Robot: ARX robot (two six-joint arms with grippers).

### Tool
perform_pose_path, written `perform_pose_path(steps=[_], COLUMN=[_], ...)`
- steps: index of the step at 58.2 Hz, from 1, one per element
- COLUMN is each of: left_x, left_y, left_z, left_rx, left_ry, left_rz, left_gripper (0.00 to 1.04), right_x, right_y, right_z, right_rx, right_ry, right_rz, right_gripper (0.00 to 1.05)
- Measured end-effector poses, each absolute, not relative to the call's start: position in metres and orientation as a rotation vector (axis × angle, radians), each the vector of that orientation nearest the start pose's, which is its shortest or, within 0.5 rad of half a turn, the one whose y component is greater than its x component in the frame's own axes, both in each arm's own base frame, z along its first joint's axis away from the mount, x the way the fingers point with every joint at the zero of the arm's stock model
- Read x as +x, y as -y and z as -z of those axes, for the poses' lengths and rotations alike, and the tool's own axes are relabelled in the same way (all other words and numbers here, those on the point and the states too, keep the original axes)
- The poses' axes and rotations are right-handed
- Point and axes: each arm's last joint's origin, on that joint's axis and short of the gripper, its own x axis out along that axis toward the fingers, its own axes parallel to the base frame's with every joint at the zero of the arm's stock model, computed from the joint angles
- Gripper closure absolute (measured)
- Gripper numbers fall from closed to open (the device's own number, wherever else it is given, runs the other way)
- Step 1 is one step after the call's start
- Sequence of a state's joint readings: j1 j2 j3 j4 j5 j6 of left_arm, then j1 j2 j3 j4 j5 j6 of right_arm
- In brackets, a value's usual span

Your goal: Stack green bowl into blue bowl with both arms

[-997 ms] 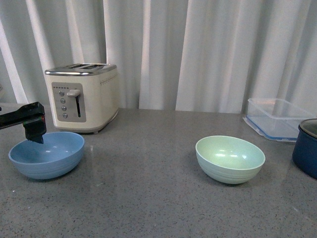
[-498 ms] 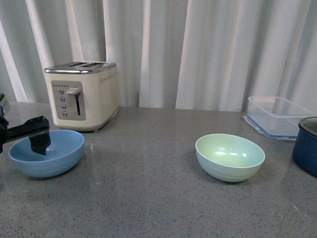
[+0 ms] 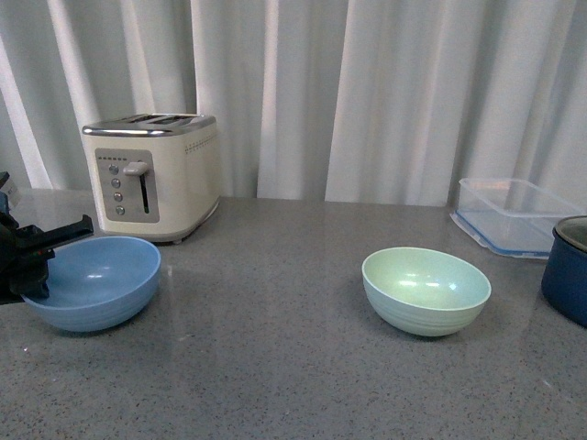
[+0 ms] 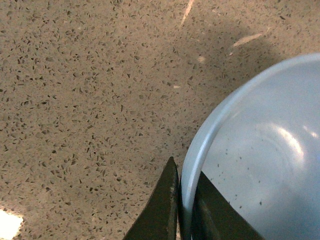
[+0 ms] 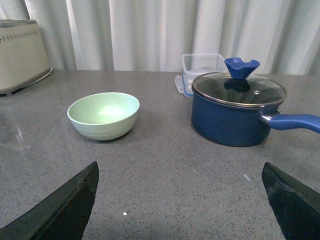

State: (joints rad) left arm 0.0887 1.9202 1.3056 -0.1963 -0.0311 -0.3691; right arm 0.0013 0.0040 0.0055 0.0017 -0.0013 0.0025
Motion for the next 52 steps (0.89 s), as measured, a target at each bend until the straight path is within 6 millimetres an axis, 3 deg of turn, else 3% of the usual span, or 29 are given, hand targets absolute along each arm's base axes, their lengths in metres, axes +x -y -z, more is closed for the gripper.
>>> perform_pose_path(steps=[6,15,24,36,52], left_x=[0.409,0.406,0.405,0.406,0.416], left_y=[-0.033,-0.009,0.033,0.08,0.109], left_z=[-0.192,-0.212,-0.23,-0.225,-0.211], left_rx=[-0.379,-0.369,-0.343,-0.3,-0.289], left_ry=[-0.784,-0.755,-0.719,-0.73,-0.751], left_rz=[-0.235,-0.151,-0.033,0.059,0.091], left_gripper=[1.01,1.01,1.01,1.01,1.01], right_x=[0.098,0.098,0.098,0.098,0.098], right_y=[0.0,0.0,0.0,0.0,0.0], right_z=[-0.165,-0.165,-0.165,-0.165,-0.165], right_rx=[0.002,0.002,0.002,0.002,0.002], right_ry=[0.003,0.003,0.003,0.003,0.003], right_rz=[-0.003,-0.003,-0.003,-0.003,-0.003], right_gripper=[0.1,0.1,0.1,0.1,0.1])
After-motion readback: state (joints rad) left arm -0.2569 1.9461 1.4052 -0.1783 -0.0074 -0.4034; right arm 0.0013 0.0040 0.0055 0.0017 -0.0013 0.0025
